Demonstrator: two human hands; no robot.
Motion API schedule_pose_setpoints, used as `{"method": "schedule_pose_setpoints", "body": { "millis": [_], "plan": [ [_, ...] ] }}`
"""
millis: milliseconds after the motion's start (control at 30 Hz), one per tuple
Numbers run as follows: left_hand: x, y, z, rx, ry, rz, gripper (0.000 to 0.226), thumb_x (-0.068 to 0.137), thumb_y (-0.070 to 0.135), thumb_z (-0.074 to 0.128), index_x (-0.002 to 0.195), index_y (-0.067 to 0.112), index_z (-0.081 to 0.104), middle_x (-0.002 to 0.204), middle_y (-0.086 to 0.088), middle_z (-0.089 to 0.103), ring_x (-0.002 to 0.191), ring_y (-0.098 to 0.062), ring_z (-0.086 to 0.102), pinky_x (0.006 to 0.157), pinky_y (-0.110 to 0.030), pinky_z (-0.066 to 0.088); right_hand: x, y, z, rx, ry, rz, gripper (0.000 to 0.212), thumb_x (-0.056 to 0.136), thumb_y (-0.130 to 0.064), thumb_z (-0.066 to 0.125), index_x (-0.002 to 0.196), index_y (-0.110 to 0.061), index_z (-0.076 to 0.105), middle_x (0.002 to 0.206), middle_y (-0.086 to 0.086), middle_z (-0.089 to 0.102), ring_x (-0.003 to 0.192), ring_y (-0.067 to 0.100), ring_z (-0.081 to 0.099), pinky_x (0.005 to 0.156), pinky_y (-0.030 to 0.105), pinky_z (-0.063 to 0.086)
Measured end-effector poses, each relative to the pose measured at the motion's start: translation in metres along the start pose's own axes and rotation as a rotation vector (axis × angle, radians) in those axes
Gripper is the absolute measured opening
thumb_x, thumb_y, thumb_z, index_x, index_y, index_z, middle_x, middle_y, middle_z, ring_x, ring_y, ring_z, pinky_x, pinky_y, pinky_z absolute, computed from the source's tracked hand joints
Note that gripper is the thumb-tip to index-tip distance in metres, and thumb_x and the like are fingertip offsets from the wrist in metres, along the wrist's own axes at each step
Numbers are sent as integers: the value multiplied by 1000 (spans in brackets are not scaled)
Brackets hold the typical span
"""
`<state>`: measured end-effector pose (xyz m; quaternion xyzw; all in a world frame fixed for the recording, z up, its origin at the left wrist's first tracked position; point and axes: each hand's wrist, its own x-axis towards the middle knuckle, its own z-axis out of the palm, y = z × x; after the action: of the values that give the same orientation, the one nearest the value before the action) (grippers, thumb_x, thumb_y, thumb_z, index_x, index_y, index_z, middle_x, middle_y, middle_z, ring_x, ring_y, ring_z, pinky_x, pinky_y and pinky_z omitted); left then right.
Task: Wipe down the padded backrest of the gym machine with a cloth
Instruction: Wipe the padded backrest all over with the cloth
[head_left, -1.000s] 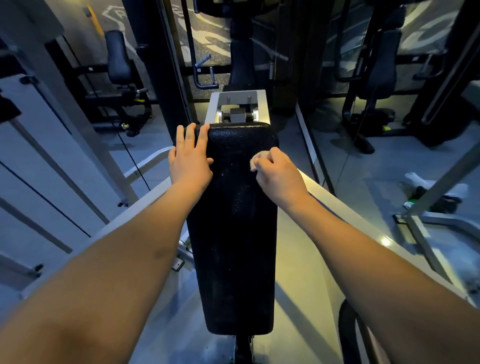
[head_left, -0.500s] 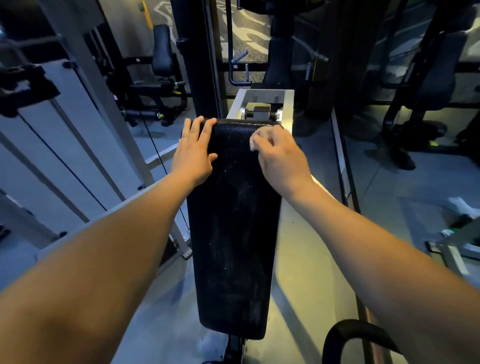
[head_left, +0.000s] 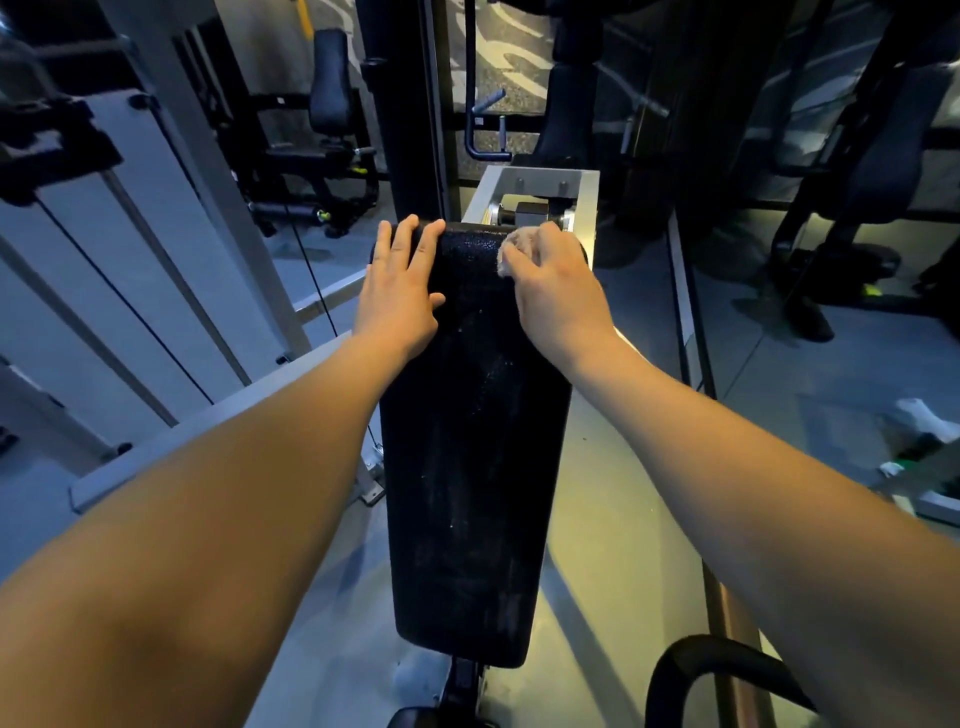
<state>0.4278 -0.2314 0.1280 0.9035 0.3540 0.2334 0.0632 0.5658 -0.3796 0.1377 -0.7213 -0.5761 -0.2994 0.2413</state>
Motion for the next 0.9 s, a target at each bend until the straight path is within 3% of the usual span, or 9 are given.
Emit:
{"method": "schedule_pose_setpoints", "body": {
  "millis": [133,233,300,433,567,700,767,833,900],
  "plan": [
    [0,-1,1,-5,-6,14,87,96,17,64,159,37,7,169,6,-1,155,-24,-11,118,-59,30,-46,-5,24,25,-174,-217,33,108,-25,34,122,-7,58,113,1,47,103,21,46,77,44,50],
    [-2,0,1,-11,8,9,88,96,15,64,159,37,7,169,6,-1,156,-23,-10,118,-58,30,-39,-4,18,6,-227,-288,40,98,-16,27,101,0,62,104,14,53,93,36,52,53,42,43],
    [-2,0,1,0,8,12,88,96,16,64,159,38,6,169,6,-2,155,-23,-11,118,-58,29,-14,4,4,-33,-190,-213,29,92,-12,39,99,-2,65,100,18,54,90,37,53,49,34,33],
    [0,-3,0,4,-10,7,89,97,19,63,159,40,3,169,9,-5,155,-21,-13,119,-61,24,1,-5,-2,-29,-41,-22,9,96,-9,60,102,-6,65,104,13,56,96,32,53,56,35,46],
    [-1,-4,2,8,-7,17,88,97,20,62,159,40,3,169,8,-5,155,-21,-12,118,-62,24,-55,-18,18,109,-302,-248,11,97,-17,42,89,-16,50,102,6,54,95,30,54,73,46,44],
    [0,-6,4,12,12,21,89,96,19,63,158,41,2,169,8,-4,155,-22,-11,117,-63,24,-29,-5,16,20,-217,-330,25,89,-14,44,91,0,65,94,19,57,83,39,57,50,40,48],
    [0,-5,4,13,8,23,90,96,18,63,158,41,2,169,8,-4,155,-22,-11,117,-62,24,-1,-5,8,-33,-74,-229,19,94,-12,53,105,-3,65,104,17,59,93,36,56,59,37,50],
    [-1,-5,3,11,0,14,89,97,18,62,158,41,3,169,9,-5,155,-22,-12,117,-62,23,2,-10,11,73,-85,-44,30,104,-31,49,119,-10,63,116,10,60,102,25,55,78,38,51],
    [-1,-6,2,7,-7,19,89,97,19,63,158,42,3,169,9,-5,155,-21,-12,117,-62,23,-23,-17,23,90,-99,-87,35,106,-40,42,122,-14,61,115,4,60,99,18,54,88,39,50]
  ]
}}
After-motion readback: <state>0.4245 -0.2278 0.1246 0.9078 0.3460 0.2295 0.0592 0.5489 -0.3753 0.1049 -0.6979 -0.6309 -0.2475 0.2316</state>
